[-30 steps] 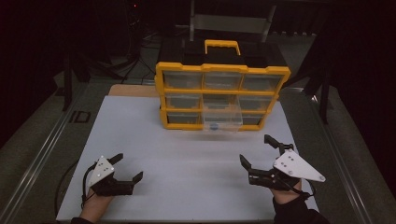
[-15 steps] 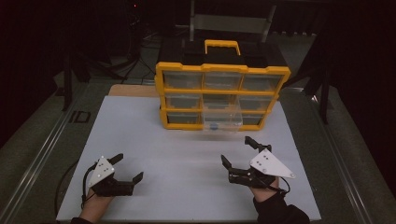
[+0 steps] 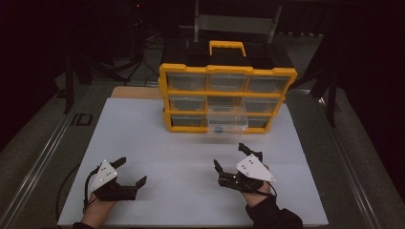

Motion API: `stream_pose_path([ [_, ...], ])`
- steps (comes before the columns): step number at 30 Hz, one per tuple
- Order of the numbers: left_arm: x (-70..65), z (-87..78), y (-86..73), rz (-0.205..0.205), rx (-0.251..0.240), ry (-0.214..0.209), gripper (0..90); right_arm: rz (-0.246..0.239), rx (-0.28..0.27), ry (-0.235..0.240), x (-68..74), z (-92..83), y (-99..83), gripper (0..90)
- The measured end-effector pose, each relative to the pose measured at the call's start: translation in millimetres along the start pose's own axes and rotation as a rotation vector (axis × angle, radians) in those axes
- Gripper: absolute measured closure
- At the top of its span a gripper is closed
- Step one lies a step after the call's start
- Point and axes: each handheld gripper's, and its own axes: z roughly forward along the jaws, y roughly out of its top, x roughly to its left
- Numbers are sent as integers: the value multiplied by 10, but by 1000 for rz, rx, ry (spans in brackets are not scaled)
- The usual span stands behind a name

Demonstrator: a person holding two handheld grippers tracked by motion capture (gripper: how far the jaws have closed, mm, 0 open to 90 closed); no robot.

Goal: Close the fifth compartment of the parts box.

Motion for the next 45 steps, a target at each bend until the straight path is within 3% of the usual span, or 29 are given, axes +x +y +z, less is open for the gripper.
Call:
stream_pose_path([
  [11,5,-4,-1,-2,0,-3,0,35,13,-45,70,165,-93,90],
  [12,6,-5,0,-3,0,-3,0,25,6,-69,88,180,-106,140],
  [18,4,-1,-2,-5,1,-6,0,26,23,-66,104,217,-109,168],
  [24,2,5,-5,0,8,-3,0,31,17,-102,117,229,-122,371],
  [25,0,8,-6,-1,9,-5,0,49,19,-103,112,237,-125,428],
  [32,3,4,-8,-1,8,-4,0,44,32,-102,95,274,-142,564],
  [33,1,5,-8,1,8,-5,0,48,41,-100,80,291,-152,616],
  [43,1,6,-9,1,8,-8,0,50,53,-99,37,322,-131,718],
  [45,-2,7,-10,3,9,-6,0,50,48,-111,31,322,-125,794],
])
